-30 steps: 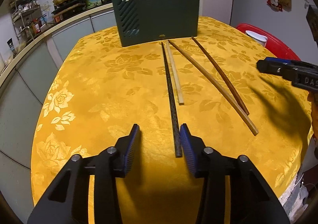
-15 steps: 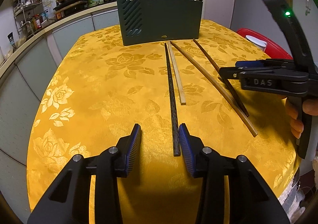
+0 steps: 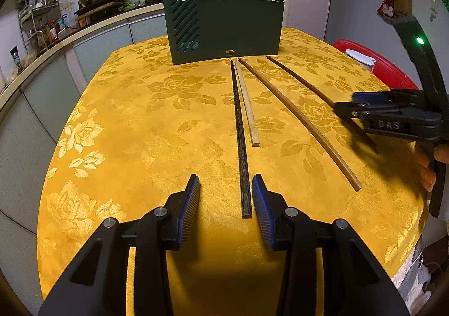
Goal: Organize utensils
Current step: 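Grasp a black chopstick with the left gripper while the right gripper grasps a brown chopstick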
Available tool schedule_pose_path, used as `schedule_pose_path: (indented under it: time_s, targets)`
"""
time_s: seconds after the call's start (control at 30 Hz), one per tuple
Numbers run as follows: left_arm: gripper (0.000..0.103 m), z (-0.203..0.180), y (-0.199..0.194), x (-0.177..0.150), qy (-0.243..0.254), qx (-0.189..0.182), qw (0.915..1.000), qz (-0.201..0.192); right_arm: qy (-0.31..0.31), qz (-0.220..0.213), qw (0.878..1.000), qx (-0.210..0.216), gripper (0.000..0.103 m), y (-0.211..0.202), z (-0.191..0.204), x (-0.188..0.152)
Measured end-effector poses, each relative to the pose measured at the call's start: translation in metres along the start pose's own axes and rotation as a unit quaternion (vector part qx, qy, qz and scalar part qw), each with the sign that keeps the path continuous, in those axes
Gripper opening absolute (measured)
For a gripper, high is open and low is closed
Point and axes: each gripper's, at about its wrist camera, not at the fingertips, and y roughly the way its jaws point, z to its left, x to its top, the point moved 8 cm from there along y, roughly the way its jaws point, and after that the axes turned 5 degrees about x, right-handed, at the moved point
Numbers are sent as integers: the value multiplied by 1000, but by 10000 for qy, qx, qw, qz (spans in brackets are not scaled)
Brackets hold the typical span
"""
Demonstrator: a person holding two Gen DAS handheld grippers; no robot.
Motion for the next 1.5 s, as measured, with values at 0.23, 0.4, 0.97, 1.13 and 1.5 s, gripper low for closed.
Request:
schedule_pose_path:
  time_s: [0.23,0.4,0.97,1.13,1.5]
  targets:
    - [35,-3,-2,-1,-13,-38,10000,-31,82,-256,9988,401,46,-21,4,-28]
    - [35,-10,-4,-2,46,-129,9999,-72,-113,-497,9978,430,35,-36,13,-46]
    - [20,-14,-7,-4,-90,-525,9983,-235,-237,-996,9931,565,22,-41,20,-52]
    - [11,-14,-7,-3,-3,-402,9988,-285,-226,-1119,9918,582,19,-41,21,-52]
    - [7,-7,-10,-3,-162,-431,9988,-177,-117,-940,9928,731,7,-41,18,-51]
